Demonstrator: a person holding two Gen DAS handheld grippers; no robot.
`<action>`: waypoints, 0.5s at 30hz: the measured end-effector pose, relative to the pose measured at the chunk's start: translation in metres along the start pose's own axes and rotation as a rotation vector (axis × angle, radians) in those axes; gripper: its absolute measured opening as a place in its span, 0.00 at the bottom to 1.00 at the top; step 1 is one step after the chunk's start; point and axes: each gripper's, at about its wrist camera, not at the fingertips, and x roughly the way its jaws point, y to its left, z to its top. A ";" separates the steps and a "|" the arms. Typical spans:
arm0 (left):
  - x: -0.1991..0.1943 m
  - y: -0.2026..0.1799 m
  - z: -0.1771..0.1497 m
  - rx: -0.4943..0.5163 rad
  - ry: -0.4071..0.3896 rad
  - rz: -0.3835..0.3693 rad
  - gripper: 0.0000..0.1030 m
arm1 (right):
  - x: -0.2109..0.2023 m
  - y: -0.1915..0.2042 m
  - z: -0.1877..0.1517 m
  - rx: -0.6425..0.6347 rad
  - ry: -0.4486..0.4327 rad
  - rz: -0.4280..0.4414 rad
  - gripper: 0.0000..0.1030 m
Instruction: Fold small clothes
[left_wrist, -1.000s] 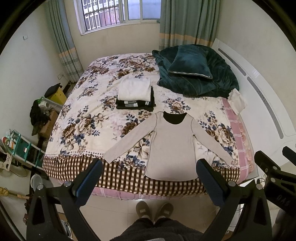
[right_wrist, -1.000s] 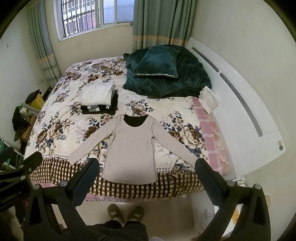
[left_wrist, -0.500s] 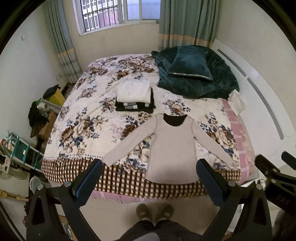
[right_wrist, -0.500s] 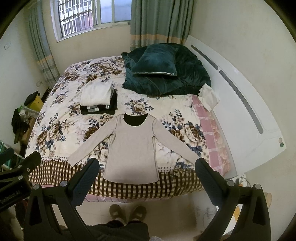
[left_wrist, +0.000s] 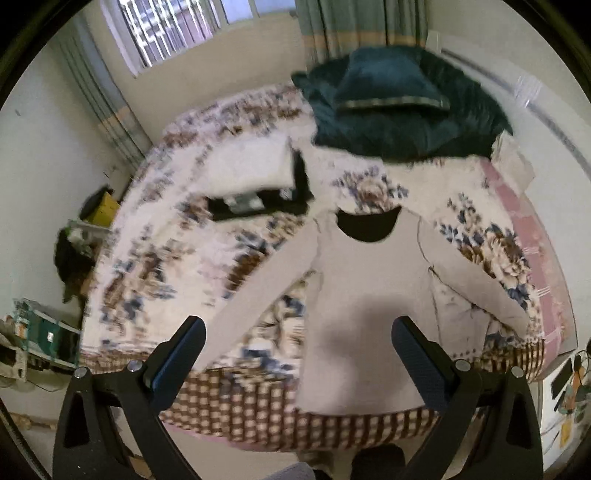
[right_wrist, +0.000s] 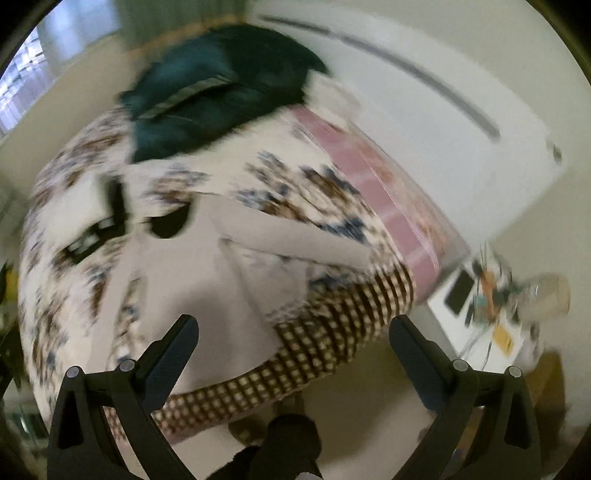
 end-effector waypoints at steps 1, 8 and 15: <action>0.020 -0.010 0.000 0.000 0.022 0.015 1.00 | 0.026 -0.014 0.004 0.038 0.024 -0.018 1.00; 0.164 -0.084 -0.005 -0.027 0.195 0.070 1.00 | 0.218 -0.122 0.036 0.253 0.137 -0.093 1.00; 0.282 -0.134 -0.025 -0.006 0.346 0.113 1.00 | 0.384 -0.219 0.035 0.637 0.260 0.040 0.89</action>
